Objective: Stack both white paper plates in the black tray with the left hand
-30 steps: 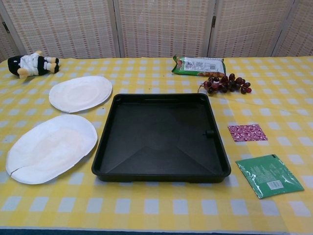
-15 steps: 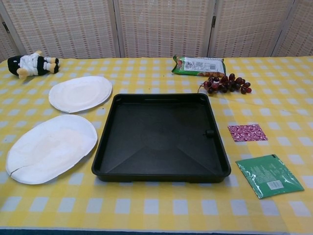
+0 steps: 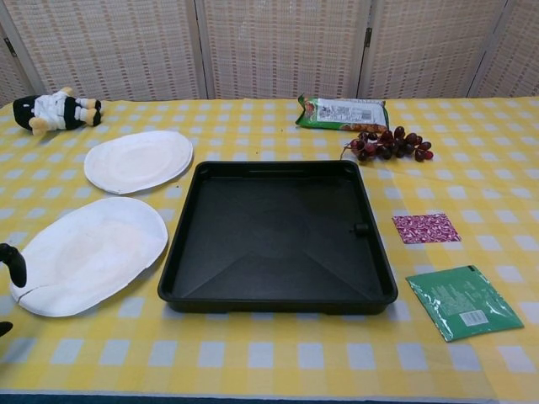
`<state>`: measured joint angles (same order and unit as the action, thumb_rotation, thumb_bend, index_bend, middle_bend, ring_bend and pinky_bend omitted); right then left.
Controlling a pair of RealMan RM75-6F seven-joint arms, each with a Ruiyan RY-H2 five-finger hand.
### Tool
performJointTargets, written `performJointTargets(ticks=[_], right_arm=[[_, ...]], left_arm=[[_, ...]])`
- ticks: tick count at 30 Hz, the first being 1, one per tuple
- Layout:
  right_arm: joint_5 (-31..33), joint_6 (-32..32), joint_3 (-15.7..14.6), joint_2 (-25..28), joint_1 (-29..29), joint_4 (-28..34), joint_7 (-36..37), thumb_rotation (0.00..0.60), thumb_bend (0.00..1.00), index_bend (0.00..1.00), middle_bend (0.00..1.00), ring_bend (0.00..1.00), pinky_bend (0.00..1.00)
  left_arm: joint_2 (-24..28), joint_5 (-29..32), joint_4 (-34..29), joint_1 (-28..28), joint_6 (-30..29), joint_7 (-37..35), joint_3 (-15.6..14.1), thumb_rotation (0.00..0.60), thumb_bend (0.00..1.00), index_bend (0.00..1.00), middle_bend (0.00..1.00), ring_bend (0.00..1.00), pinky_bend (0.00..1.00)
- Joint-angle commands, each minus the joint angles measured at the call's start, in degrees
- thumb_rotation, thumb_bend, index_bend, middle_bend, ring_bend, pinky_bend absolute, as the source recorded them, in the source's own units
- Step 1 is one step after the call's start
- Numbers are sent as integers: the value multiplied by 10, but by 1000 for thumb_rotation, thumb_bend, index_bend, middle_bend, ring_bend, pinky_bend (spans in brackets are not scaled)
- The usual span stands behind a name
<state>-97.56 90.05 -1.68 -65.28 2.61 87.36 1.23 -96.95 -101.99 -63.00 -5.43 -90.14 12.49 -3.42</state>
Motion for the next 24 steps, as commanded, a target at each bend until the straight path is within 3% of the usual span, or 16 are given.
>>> performJointTargets(ticks=[1,24], right_arm=[[0,0,0,0,0,0,0,600,335,0,0,0,0],[14,-9,6,0,3,-1,0,600,336,0,0,0,0]], left_arm=[[-20,-3,22,-6,1,7,0,600,246,517,1000,1000,1000],[-62,48,47,-35,61,30,14,600,247,484,1000,1000,1000]])
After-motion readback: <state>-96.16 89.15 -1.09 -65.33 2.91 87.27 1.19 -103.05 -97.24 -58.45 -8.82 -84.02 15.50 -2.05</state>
